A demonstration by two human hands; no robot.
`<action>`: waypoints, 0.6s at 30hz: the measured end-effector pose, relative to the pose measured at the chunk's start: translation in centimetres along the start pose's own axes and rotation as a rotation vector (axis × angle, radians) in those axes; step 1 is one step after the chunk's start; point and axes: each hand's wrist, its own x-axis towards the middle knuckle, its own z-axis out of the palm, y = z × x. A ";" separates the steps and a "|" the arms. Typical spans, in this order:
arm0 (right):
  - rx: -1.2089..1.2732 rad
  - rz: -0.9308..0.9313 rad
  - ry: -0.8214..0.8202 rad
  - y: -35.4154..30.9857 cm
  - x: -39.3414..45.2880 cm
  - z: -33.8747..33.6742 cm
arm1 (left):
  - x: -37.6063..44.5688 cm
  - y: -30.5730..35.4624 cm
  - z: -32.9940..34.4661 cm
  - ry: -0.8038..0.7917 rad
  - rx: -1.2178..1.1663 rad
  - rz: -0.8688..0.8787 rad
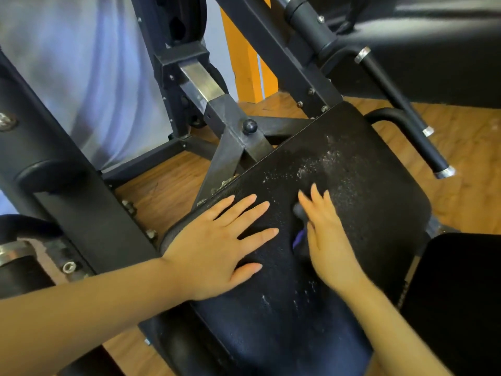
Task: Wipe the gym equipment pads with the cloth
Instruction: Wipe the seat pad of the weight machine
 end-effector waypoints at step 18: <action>-0.057 -0.096 0.065 -0.7 5.3 0.1 | 0.2 0.4 -0.1 0.023 0.027 -0.014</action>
